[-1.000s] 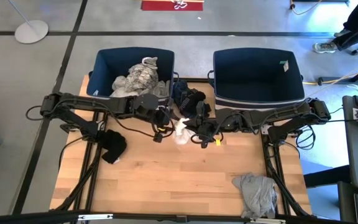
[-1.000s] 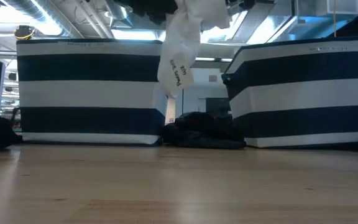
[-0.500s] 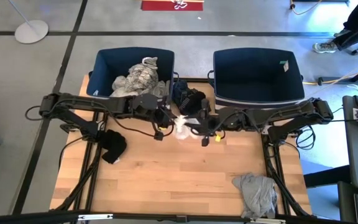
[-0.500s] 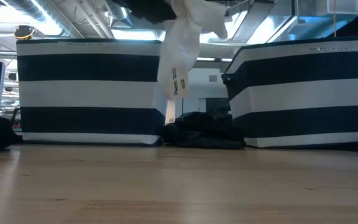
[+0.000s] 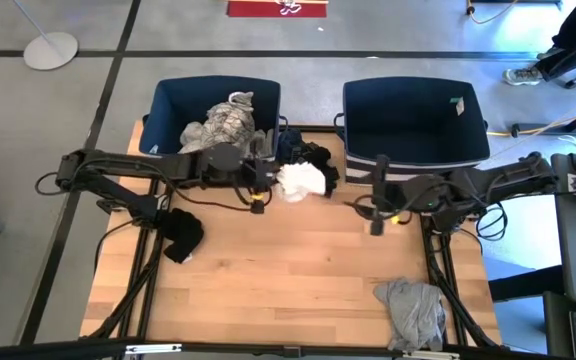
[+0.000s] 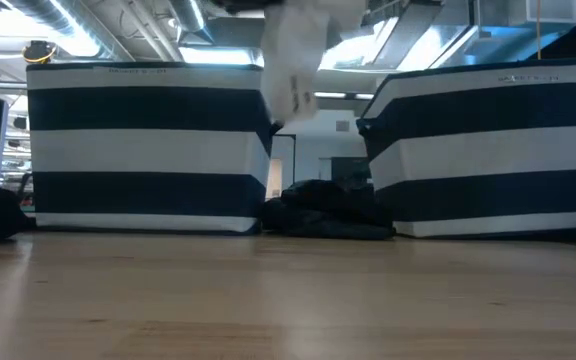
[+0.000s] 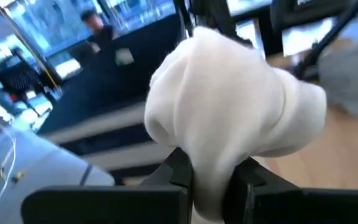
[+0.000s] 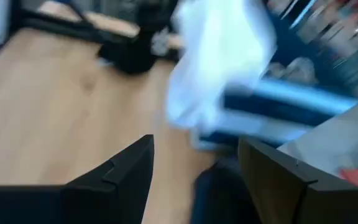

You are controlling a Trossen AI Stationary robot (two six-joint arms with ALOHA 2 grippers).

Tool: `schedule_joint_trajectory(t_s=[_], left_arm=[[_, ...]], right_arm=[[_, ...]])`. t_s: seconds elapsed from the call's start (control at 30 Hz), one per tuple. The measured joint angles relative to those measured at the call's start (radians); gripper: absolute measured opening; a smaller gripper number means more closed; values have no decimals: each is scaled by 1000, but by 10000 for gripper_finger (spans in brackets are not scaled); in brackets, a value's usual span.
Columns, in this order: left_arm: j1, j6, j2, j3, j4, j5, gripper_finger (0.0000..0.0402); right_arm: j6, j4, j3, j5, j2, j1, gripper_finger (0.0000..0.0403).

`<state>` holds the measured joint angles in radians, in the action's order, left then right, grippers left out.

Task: Sort clothes
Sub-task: Put the white shorts into the left blue bin

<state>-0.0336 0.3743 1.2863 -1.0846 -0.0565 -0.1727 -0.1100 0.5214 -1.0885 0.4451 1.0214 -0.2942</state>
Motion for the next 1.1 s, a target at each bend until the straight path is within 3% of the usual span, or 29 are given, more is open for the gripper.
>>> schedule_joint_trajectory(t_s=[0.13, 0.3, 0.6, 0.87, 1.1], left_arm=[[2, 65, -66, -1, 87, 5, 28], [-51, 153, -146, -1, 165, -111, 32], [-261, 189, -202, -1, 158, -235, 31], [-462, 48, -200, -1, -47, -272, 33], [-517, -17, -200, -1, -189, -271, 56]], right_arm=[[140, 147, 4, -63, -30, -34, 232], [241, 254, 4, -64, -26, -65, 232], [288, 313, 5, -55, -14, -73, 231], [315, 286, 102, -44, -19, -72, 231], [374, 270, 163, -44, -18, -72, 231]])
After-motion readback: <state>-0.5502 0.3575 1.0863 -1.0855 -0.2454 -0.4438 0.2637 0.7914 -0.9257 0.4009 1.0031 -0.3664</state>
